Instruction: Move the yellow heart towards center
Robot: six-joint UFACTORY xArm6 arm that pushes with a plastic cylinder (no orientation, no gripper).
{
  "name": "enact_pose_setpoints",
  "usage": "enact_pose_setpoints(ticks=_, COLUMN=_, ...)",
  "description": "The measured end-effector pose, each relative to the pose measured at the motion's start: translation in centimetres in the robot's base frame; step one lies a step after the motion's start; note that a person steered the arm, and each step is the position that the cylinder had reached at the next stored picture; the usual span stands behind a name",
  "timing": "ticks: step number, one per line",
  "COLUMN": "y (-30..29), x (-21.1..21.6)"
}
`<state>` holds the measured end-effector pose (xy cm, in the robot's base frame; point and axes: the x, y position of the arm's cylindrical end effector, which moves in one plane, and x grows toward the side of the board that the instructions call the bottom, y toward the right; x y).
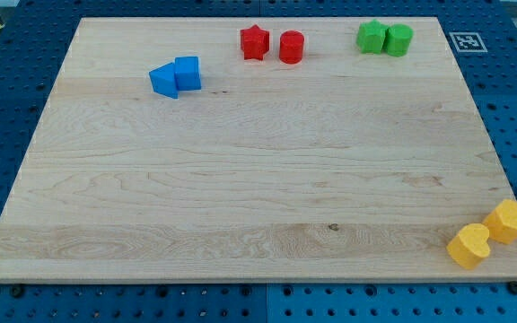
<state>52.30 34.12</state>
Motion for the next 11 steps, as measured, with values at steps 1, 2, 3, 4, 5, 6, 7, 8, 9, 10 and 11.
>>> enact_pose_setpoints(ticks=1, y=-2.1, x=6.2)
enact_pose_setpoints(ticks=2, y=-4.0, x=8.3)
enact_pose_setpoints(ticks=3, y=-6.3, x=8.4)
enact_pose_setpoints(ticks=4, y=-10.1, x=8.4)
enact_pose_setpoints(ticks=5, y=-13.2, x=8.4)
enact_pose_setpoints(ticks=6, y=-14.3, x=8.4)
enact_pose_setpoints(ticks=7, y=-15.9, x=8.4)
enact_pose_setpoints(ticks=8, y=-17.8, x=8.3)
enact_pose_setpoints(ticks=9, y=-20.0, x=6.8)
enact_pose_setpoints(ticks=10, y=-22.8, x=4.0)
enact_pose_setpoints(ticks=11, y=-27.1, x=2.5)
